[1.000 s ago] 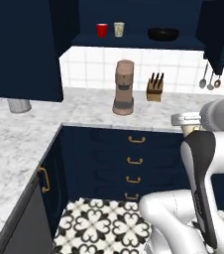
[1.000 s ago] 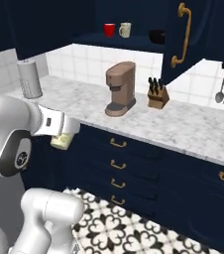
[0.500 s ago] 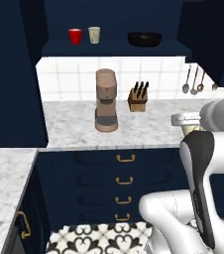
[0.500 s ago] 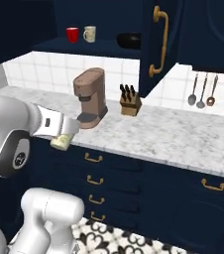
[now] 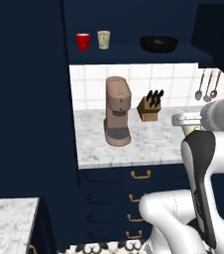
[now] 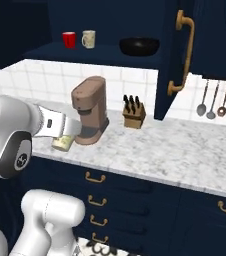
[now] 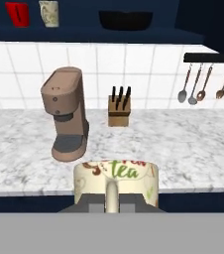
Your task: Gather all objects into one cabinet and sort the glasses and bowls to opposite sides.
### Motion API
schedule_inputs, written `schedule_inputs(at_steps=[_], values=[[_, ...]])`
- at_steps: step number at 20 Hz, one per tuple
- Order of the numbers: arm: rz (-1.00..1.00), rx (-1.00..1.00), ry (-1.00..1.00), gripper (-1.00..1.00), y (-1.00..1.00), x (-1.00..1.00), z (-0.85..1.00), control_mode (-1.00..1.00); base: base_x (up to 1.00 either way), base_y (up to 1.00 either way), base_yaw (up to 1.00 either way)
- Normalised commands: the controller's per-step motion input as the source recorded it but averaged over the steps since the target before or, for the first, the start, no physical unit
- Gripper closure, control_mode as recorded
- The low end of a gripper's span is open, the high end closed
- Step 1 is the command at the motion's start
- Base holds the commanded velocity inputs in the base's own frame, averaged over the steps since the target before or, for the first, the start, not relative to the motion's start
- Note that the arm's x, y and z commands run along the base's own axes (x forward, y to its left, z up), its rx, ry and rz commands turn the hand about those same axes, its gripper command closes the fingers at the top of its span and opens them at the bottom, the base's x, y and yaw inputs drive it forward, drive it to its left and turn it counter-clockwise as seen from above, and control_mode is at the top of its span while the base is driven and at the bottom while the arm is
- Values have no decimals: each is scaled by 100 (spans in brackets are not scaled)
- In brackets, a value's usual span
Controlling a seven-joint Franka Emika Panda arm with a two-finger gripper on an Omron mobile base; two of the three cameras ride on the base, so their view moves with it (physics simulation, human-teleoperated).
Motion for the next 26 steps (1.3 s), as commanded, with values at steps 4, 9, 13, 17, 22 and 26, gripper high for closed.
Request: schedule_inputs(at_steps=[4,9,13,17,22,26], values=[[0,0,0,100,0,0,0,100,31,31,-19],[0,0,0,100,0,0,0,100,28,28,-19],[0,0,0,100,0,0,0,100,47,2,-9],[0,0,0,100,0,0,0,100,58,2,-1],[0,0,0,100,0,0,0,100,54,4,-2],[0,0,0,100,0,0,0,100,46,9,-10]])
